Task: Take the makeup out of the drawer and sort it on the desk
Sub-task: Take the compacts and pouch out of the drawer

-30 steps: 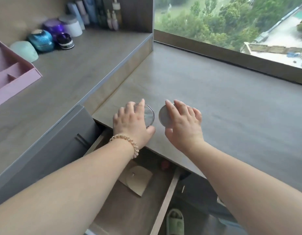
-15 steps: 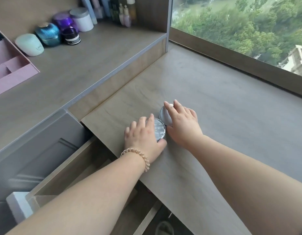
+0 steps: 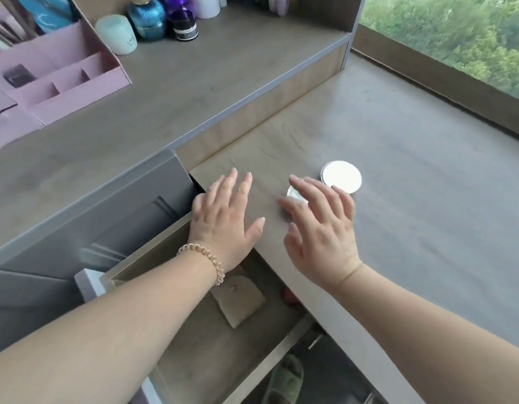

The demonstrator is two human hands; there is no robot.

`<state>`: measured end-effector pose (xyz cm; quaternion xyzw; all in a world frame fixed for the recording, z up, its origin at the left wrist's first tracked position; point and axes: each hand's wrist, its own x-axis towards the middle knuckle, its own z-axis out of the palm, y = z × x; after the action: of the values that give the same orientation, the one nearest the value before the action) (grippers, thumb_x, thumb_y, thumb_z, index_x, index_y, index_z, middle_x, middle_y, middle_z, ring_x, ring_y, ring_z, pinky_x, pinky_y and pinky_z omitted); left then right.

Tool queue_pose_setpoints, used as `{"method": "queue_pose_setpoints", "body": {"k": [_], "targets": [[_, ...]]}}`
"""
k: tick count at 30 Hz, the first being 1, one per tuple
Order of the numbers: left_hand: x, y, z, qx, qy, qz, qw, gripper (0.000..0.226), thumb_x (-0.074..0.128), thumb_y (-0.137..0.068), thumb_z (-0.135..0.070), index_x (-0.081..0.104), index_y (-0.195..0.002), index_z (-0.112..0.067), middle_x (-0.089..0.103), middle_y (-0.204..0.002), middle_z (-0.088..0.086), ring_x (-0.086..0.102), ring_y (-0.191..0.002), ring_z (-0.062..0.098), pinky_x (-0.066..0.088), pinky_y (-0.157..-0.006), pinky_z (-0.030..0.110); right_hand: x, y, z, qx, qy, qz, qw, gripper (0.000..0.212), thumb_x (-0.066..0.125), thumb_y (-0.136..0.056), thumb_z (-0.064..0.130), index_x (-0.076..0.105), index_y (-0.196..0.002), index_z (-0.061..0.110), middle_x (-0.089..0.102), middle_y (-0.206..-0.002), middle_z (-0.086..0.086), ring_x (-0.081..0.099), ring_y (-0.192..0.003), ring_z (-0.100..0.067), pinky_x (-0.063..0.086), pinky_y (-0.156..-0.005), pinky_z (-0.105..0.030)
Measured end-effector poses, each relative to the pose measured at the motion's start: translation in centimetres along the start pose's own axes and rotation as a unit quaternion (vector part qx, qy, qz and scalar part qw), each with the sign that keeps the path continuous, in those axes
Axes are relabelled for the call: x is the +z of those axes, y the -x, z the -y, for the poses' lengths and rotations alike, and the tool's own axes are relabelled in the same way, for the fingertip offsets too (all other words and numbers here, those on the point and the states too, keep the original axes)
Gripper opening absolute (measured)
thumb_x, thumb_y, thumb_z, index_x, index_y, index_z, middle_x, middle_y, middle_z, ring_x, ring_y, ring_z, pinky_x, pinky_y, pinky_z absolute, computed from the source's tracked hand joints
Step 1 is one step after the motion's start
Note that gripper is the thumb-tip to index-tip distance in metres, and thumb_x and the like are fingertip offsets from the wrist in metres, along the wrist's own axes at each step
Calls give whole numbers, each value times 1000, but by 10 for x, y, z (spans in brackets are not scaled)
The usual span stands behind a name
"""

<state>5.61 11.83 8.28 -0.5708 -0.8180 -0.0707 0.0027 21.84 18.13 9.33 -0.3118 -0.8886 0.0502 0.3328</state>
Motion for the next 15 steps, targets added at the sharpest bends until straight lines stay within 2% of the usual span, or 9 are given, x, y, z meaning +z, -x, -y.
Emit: {"method": "queue_pose_setpoints", "body": {"k": [3, 6, 8, 10, 13, 15], "targets": [[5, 26, 37, -26, 8, 1, 1000, 76, 58, -80, -39, 25, -146, -21, 29, -153, 8, 31, -137, 27, 27, -106, 47, 21, 17, 62, -68, -59, 8, 996, 34, 52, -73, 9, 68, -101, 20, 62, -125, -2, 55, -116, -23, 37, -99, -42], [18, 53, 70, -37, -17, 14, 999, 78, 69, -75, -26, 30, -142, -20, 39, -147, 9, 42, -131, 26, 37, -99, 45, 56, 45, 106, -89, -81, 91, 989, 33, 47, -83, 13, 65, -110, 18, 61, -125, -2, 56, -114, -23, 40, -95, -39], [27, 70, 89, -35, -47, 72, 996, 76, 59, -84, -29, 14, -146, -25, 25, -155, 4, 27, -139, 21, 27, -108, 41, 81, 68, 120, -31, -82, 176, 980, 41, 48, -81, 12, 59, -119, 20, 59, -127, -2, 55, -115, -23, 41, -95, -37], [38, 84, 104, -39, -29, 127, 991, 73, 49, -89, -39, 8, -148, -27, 15, -157, 0, 13, -143, 19, 16, -113, 40, 101, 87, 127, 62, -45, 269, 960, 51, 53, -76, 13, 52, -127, 21, 52, -135, -6, 50, -122, -25, 43, -98, -42], [45, 100, 115, -30, -17, 162, 986, 72, 47, -89, -43, 10, -148, -26, 14, -158, 1, 12, -144, 19, 16, -113, 41, 119, 100, 125, 186, 37, 388, 902, 64, 54, -86, 23, 27, -144, 23, 31, -151, -9, 36, -133, -31, 34, -107, -47], [51, 106, 121, -25, -12, 181, 983, 73, 47, -89, -43, 8, -148, -26, 13, -158, 1, 11, -144, 20, 16, -113, 41, 129, 103, 120, 236, 67, 410, 878, 69, 55, -89, 30, 17, -146, 25, 21, -155, -10, 34, -133, -33, 33, -106, -45]]}}
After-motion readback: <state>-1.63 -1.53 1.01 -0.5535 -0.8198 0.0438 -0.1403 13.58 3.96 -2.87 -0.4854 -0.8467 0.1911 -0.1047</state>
